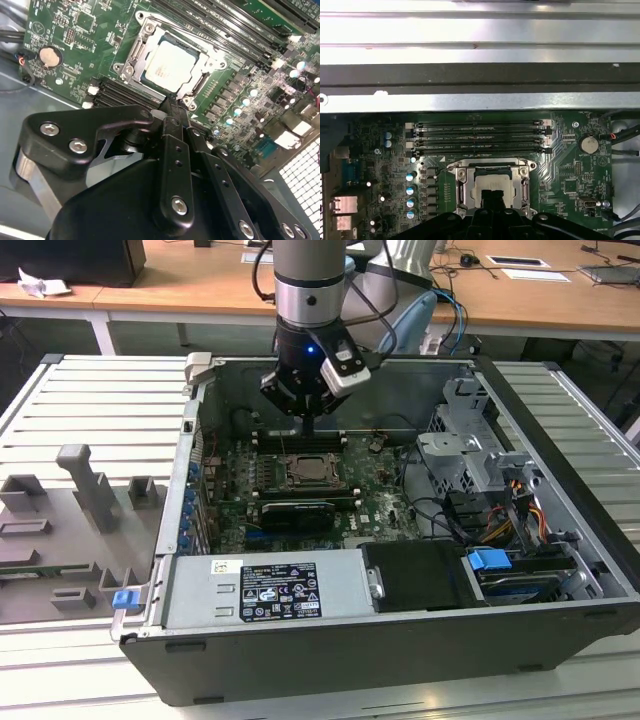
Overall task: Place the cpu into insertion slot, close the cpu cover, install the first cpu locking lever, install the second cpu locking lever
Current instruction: 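Install the first cpu locking lever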
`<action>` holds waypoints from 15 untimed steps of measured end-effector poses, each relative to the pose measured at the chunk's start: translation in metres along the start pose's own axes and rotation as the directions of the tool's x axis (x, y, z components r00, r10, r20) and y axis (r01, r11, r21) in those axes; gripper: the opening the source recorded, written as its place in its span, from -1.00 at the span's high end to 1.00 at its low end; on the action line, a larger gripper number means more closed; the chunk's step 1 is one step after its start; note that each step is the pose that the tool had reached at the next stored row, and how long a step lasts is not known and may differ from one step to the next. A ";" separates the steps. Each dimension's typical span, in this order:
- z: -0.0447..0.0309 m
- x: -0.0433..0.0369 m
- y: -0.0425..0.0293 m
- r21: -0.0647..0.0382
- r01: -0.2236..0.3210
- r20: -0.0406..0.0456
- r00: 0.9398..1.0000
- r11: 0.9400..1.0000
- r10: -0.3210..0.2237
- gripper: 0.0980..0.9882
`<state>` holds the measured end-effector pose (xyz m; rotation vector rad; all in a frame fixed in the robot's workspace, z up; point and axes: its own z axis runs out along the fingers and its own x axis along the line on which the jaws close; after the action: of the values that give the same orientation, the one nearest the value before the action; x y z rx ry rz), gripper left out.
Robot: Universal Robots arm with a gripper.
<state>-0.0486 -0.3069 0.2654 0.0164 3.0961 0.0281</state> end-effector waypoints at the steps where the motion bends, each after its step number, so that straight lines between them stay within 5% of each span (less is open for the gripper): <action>1: 0.0000 0.0000 0.0000 -0.001 0.010 0.000 1.000 1.000 -0.010 0.98; 9: 0.0000 0.0000 0.0000 -0.004 0.078 -0.001 0.997 0.997 -0.078 0.98; 15: 0.0000 0.0013 -0.0001 -0.007 0.156 -0.002 0.988 0.988 -0.156 0.98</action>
<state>-0.0499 -0.3070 0.2654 -0.2270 3.0890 0.0336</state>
